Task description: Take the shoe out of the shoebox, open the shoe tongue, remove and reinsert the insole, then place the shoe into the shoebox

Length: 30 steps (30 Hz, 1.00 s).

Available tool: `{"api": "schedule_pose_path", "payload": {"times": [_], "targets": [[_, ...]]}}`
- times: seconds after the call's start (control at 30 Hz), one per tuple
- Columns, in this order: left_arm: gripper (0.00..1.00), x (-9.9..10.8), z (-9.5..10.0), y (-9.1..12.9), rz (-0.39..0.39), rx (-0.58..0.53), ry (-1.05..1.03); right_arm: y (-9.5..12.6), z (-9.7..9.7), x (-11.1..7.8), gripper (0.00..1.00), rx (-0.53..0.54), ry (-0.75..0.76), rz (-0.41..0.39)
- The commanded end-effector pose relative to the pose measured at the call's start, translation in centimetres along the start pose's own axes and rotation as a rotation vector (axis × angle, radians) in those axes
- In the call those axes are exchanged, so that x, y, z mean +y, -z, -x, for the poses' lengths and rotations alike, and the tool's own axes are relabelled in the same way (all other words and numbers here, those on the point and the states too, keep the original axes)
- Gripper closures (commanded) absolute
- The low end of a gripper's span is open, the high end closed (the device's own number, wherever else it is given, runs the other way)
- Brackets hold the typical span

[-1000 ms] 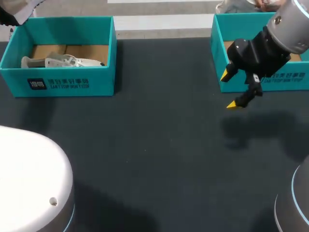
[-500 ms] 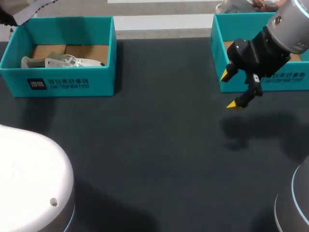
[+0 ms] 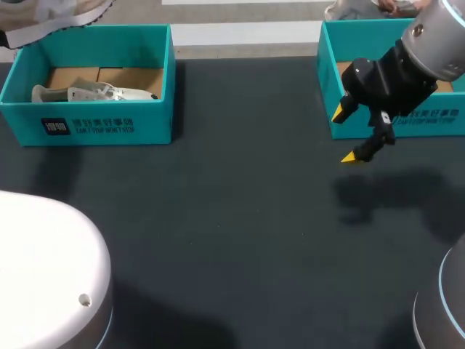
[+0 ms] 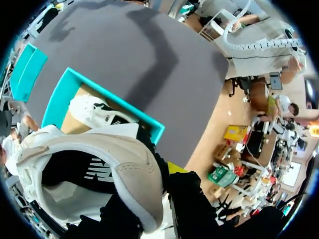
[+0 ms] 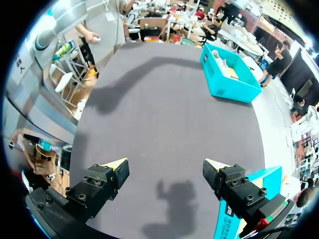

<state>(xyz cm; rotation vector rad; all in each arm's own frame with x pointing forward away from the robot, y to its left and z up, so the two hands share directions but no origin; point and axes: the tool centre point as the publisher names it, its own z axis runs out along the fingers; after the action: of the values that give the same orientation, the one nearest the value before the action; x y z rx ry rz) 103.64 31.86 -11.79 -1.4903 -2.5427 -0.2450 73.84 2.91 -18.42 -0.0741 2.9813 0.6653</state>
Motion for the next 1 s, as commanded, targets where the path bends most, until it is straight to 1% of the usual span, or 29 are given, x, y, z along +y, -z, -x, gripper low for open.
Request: {"api": "schedule_pose_path", "payload": {"times": [0.03, 0.3, 0.33, 0.47, 0.5, 0.57, 0.6, 0.67, 0.7, 0.73, 0.77, 0.83, 0.87, 0.9, 0.97, 1.0], "targets": [[1.00, -0.8, -0.4, 0.0, 0.228, 0.035, -0.399, -0.1, 0.1, 0.1, 0.00, 0.002, -0.001, -0.003], [1.00, -0.8, -0.4, 0.0, 0.228, 0.035, -0.399, -0.1, 0.1, 0.1, 0.00, 0.002, -0.001, -0.003], [1.00, -0.3, 0.0, -0.2, 0.216, 0.024, -0.365, -0.1, 0.1, 0.1, 0.00, 0.002, -0.001, -0.003], [1.00, 0.9, 1.2, -0.7, 0.220, 0.034, -0.339, -0.1, 0.1, 0.1, 0.00, 0.002, -0.001, -0.003], [1.00, 1.3, 1.4, -0.7, 0.210, 0.029, -0.324, -0.1, 0.1, 0.1, 0.00, 0.002, -0.001, -0.003], [1.00, 2.0, 1.9, -0.9, 0.223, 0.037, -0.305, -0.1, 0.1, 0.1, 0.00, 0.002, -0.001, -0.003], [1.00, 2.4, 2.1, -1.1, 0.211, 0.033, -0.291, -0.1, 0.1, 0.1, 0.00, 0.002, -0.001, -0.003], [1.00, 3.2, 2.8, -1.5, 0.217, 0.046, -0.287, -0.1, 0.1, 0.1, 0.00, 0.002, -0.001, -0.003], [1.00, 3.7, 3.0, -1.7, 0.191, 0.025, -0.302, -0.1, 0.1, 0.1, 0.00, 0.002, -0.001, -0.003], [1.00, 4.1, 3.4, -2.0, 0.198, 0.031, -0.321, -0.1, 0.1, 0.1, 0.00, 0.002, -0.001, -0.003], [1.00, 4.5, 3.7, -2.3, 0.201, 0.019, -0.327, -0.1, 0.1, 0.1, 0.00, 0.002, -0.001, -0.003], [1.00, 5.3, 4.3, -3.0, 0.236, -0.023, -0.368, -0.1, 0.1, 0.1, 0.00, 0.002, -0.001, -0.003], [1.00, 5.9, 4.6, -3.4, 0.233, -0.024, -0.355, -0.1, 0.1, 0.1, 0.00, 0.002, -0.001, -0.003], [1.00, 6.4, 4.9, -3.8, 0.269, -0.022, -0.357, -0.1, 0.1, 0.1, 0.00, 0.002, -0.001, -0.003], [1.00, 7.1, 5.4, -4.4, 0.275, -0.019, -0.372, -0.1, 0.1, 0.1, 0.00, 0.002, -0.001, -0.003], [1.00, 7.4, 5.6, -4.6, 0.302, -0.042, -0.388, -0.1, 0.1, 0.1, 0.00, 0.002, -0.001, -0.003]]}}
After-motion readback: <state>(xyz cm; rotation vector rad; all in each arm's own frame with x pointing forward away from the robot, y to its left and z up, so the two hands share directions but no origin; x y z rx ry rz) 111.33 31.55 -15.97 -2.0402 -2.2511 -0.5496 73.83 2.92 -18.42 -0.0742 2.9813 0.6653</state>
